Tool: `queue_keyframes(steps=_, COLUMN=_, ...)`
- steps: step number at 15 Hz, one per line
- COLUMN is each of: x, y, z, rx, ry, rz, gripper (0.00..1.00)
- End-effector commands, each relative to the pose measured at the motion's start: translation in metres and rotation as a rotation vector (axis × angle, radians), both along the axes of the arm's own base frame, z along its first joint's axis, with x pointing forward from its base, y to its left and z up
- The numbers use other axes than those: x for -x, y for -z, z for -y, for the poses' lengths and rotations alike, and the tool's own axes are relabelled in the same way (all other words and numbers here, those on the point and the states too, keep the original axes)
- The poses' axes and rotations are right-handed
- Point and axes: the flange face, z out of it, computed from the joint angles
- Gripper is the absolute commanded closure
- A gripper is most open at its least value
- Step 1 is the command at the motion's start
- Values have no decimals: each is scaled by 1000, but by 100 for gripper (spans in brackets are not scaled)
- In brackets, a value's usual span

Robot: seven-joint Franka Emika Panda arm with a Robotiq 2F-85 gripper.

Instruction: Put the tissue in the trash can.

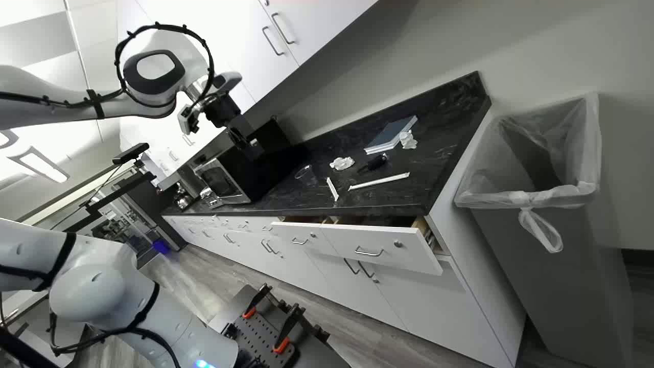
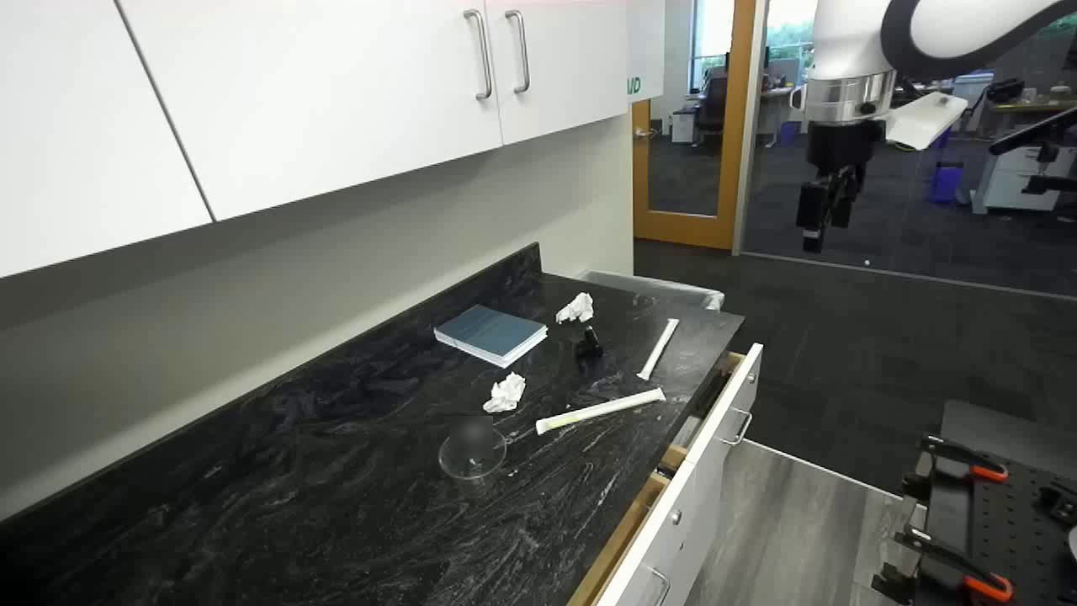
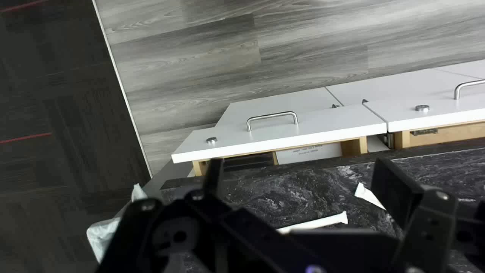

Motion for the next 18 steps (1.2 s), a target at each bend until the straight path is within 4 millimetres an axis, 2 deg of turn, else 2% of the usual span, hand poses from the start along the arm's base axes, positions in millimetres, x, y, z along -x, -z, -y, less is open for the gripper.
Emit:
queue_keyframes(steps=1, x=0, y=-1, z=0, rx=0, ry=0, rz=-1, gripper=0)
queue_keyframes(steps=6, x=0, y=-1, z=0, rx=0, ry=0, rz=-1, gripper=0)
queue_keyframes(steps=7, x=-7, y=2, z=-1, rx=-24, ry=-10, rz=31, gripper=0)
queue_keyframes(steps=10, x=-39, y=7, z=-6, rx=-43, ry=-48, rz=164, gripper=0)
queue_keyframes(steps=12, x=-69, y=16, z=-6, rx=-32, ry=-54, rz=276, gripper=0)
queue_keyframes(steps=15, x=-117, y=39, z=-2, rx=-23, ry=-55, rz=394, gripper=0)
queue_keyframes(steps=18, x=-160, y=61, z=6, rx=-7, ry=-63, rz=431, gripper=0)
